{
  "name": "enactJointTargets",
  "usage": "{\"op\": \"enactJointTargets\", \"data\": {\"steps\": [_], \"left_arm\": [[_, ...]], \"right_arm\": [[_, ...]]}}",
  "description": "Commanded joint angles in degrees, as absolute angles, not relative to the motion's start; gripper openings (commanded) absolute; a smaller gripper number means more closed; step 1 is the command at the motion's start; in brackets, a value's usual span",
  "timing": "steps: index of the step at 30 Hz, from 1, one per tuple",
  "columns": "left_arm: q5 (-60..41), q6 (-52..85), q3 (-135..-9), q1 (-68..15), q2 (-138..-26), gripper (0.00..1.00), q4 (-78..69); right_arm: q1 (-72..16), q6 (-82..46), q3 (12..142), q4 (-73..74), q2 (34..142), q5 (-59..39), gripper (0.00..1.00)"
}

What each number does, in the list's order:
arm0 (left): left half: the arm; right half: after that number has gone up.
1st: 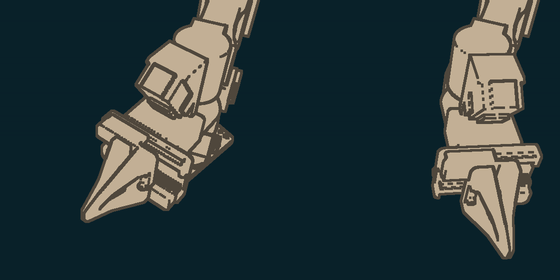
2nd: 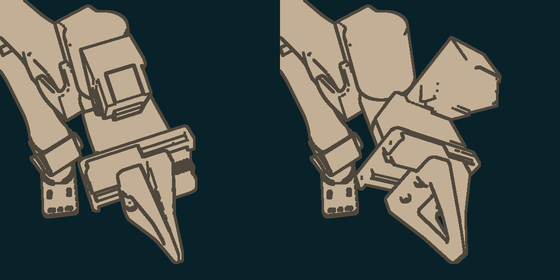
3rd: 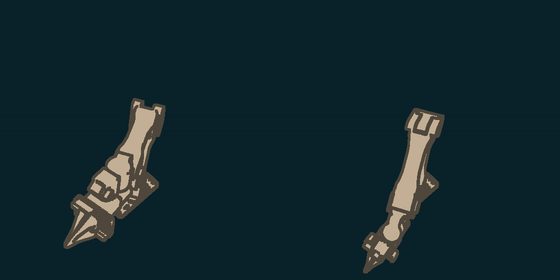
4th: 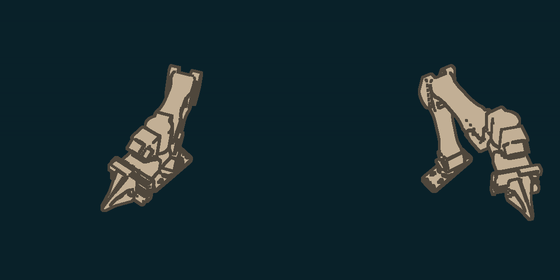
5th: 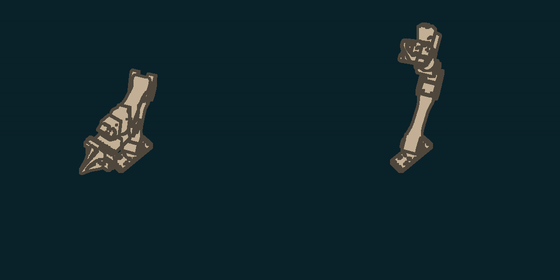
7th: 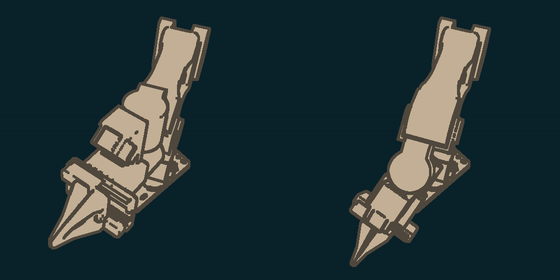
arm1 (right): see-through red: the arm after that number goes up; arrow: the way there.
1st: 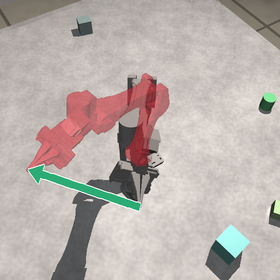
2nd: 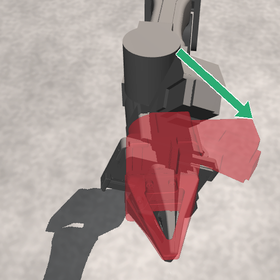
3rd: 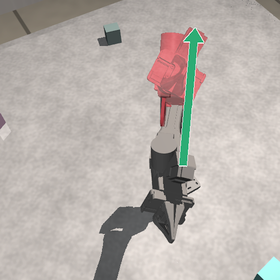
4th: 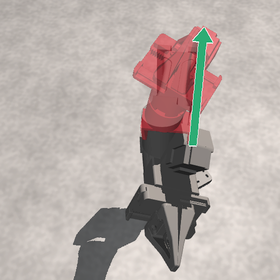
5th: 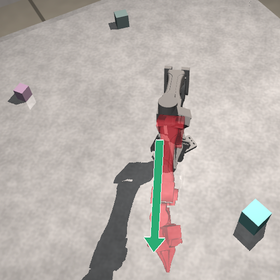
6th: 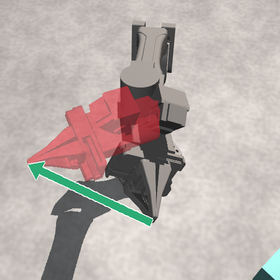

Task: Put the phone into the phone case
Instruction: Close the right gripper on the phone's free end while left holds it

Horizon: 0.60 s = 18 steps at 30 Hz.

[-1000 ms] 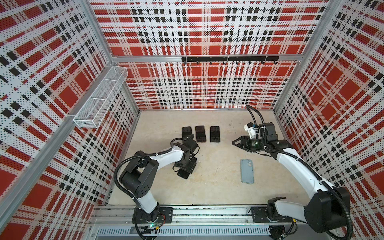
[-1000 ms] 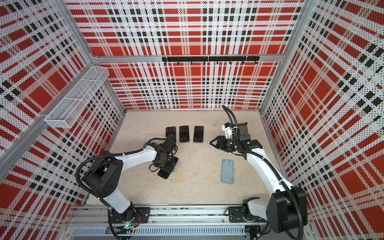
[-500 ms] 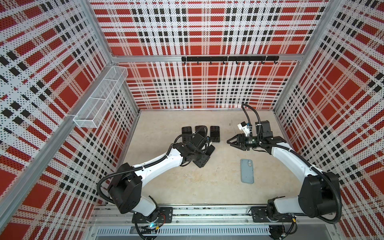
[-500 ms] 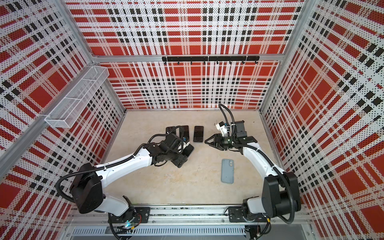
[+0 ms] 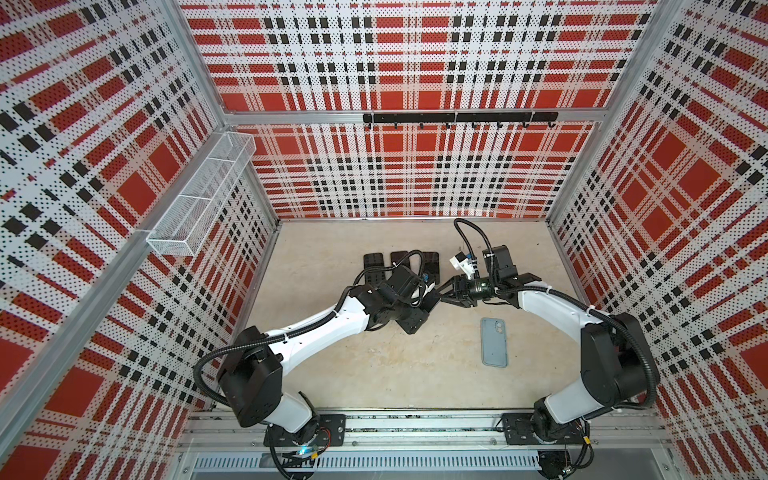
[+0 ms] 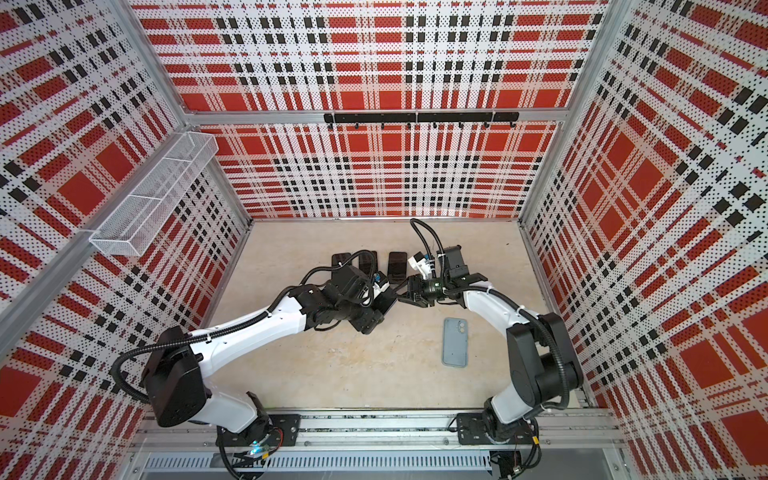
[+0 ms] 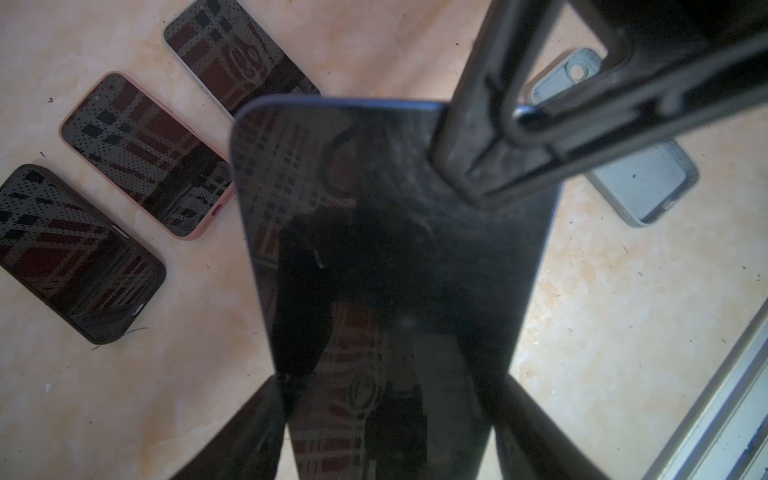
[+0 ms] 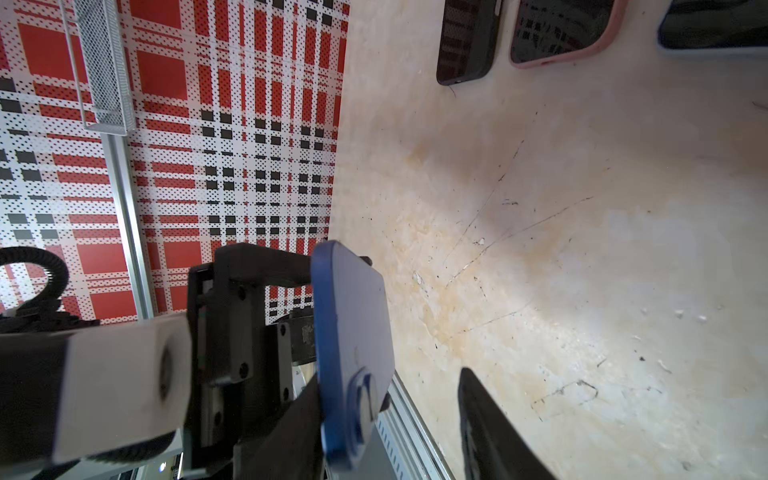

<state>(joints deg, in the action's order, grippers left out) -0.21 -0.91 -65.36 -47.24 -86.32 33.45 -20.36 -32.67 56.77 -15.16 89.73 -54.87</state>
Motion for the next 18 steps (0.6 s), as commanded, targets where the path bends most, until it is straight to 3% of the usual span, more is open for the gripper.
{"op": "enactJointTargets", "data": {"steps": [1,13,18], "left_arm": [[-1.33,-1.69,-68.34,-47.86,-86.26,0.63,31.38],[-2.85,-1.99,-71.19,-48.41,-88.42,0.64,32.17],[-1.39,-1.03,-71.46,-48.21,-88.22,0.71,32.59]], "right_arm": [[-21.60,-33.52,57.66,-10.01,90.17,-55.50,0.45],[-22.85,-36.21,56.54,-4.85,91.26,-56.63,0.13],[-22.60,-34.90,56.91,-6.99,89.25,-54.17,0.04]]}}
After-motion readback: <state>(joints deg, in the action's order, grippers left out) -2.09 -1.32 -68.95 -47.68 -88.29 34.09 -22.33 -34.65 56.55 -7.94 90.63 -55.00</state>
